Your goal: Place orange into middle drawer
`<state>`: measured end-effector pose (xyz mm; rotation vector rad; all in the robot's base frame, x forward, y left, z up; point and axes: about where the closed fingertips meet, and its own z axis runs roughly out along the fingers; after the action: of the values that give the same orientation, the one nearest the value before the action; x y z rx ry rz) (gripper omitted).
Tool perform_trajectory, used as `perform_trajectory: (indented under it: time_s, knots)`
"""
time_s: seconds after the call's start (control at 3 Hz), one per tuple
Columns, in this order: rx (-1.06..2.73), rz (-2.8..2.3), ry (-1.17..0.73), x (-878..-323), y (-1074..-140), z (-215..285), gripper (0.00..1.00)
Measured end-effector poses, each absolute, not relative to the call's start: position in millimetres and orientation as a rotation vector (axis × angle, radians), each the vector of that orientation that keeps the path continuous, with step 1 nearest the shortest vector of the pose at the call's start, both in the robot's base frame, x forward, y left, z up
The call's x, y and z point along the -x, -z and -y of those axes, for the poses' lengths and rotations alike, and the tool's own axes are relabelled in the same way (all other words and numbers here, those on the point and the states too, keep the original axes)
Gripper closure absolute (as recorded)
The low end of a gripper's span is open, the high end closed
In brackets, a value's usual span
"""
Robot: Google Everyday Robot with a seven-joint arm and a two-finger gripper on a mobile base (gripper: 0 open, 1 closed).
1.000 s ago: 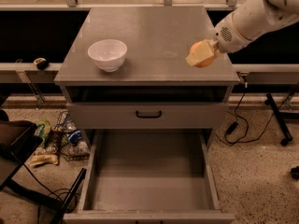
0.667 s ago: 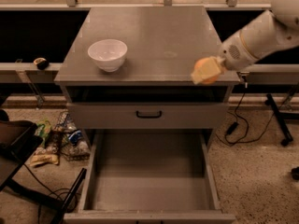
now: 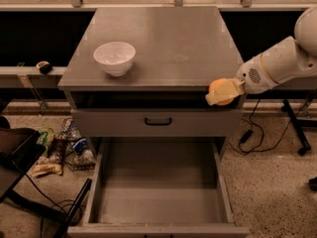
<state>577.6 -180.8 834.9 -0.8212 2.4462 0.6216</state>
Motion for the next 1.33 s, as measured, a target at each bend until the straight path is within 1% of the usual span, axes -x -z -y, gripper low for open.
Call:
perform_trajectory:
  time_s: [0.33, 0.67, 1.0, 1.33]
  knots:
    - [0.81, -2.485, -0.609, -579, -824, 177, 1.0]
    - [0.741, -2.567, -0.613, -561, -767, 165, 1.0]
    - [0.634, -2.677, -0.582, -539, -690, 159, 1.0]
    - [0.507, -2.758, -0.629, -525, -611, 150, 1.0]
